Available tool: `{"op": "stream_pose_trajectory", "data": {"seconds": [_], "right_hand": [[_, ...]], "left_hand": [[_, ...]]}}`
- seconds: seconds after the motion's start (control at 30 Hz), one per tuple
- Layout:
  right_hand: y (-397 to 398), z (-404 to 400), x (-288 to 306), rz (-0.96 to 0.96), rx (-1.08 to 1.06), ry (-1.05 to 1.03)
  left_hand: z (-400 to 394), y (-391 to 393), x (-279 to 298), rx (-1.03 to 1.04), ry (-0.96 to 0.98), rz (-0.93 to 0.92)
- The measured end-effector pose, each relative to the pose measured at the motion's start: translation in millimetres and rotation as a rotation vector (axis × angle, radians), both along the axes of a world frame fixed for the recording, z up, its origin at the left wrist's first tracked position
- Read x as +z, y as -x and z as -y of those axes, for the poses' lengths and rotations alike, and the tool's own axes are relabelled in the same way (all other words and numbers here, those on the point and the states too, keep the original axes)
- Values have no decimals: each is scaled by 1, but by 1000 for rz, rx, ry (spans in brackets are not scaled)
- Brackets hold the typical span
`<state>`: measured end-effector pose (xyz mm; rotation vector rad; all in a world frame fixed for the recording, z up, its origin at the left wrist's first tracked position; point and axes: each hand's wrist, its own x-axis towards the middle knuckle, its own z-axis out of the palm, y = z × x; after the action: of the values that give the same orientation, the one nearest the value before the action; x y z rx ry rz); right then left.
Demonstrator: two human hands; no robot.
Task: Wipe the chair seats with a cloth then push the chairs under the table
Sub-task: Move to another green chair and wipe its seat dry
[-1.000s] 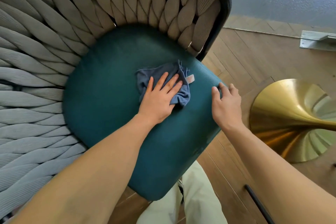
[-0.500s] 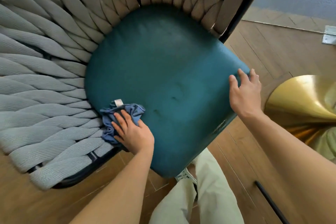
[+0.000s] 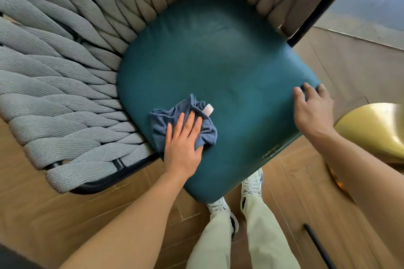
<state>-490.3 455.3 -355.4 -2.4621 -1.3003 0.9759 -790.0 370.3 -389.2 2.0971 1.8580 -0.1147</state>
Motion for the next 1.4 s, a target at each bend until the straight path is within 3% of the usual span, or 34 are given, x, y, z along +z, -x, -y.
{"op": "stream_pose_trajectory", "data": {"seconds": [0.1,0.17,0.23,0.3,0.4,0.47,0.53,0.6,0.73,0.8,0.9,1.0,1.07,1.17,1.23,1.3,1.4], "right_hand": [[-4,-1,0,-10,1,14],[-4,0,-2,-7,1,14],[-2,1,-3,7,4,13],[0,3,-3,9,10,7],[0,4,1,-13,4,12],[0,3,4,-33,3,17],[0,2,6,-47,-2,17],[1,3,6,-48,-2,14],[-1,5,3,-36,4,14],[-3,5,4,-44,5,23],[-6,3,8,-84,-9,30],[-10,1,13,-123,-32,34],[-9,0,14,-137,-44,36],[-7,-1,15,-150,-56,28],[-8,-1,14,-152,-57,22],[-11,1,13,-166,-62,8],[-18,3,15,-217,-87,-56]], "left_hand": [[-11,6,0,377,44,-113],[-49,-24,2,687,44,-79],[-85,-65,4,844,42,-6],[-93,-99,1,657,18,-4],[-56,-110,3,128,-7,-2],[-30,-87,4,4,3,34],[-18,-61,4,91,8,-16],[-35,-52,1,324,33,-97],[-114,-109,4,770,23,-26],[-134,-148,1,642,22,2],[-105,-170,2,36,-3,-21],[-66,-132,3,-275,-12,16],[-62,-104,2,-192,-18,-26],[-103,-109,3,255,7,-106],[-133,-140,1,414,17,-83],[-142,-172,0,312,19,-49],[-103,-181,4,-185,-12,-18]]}}
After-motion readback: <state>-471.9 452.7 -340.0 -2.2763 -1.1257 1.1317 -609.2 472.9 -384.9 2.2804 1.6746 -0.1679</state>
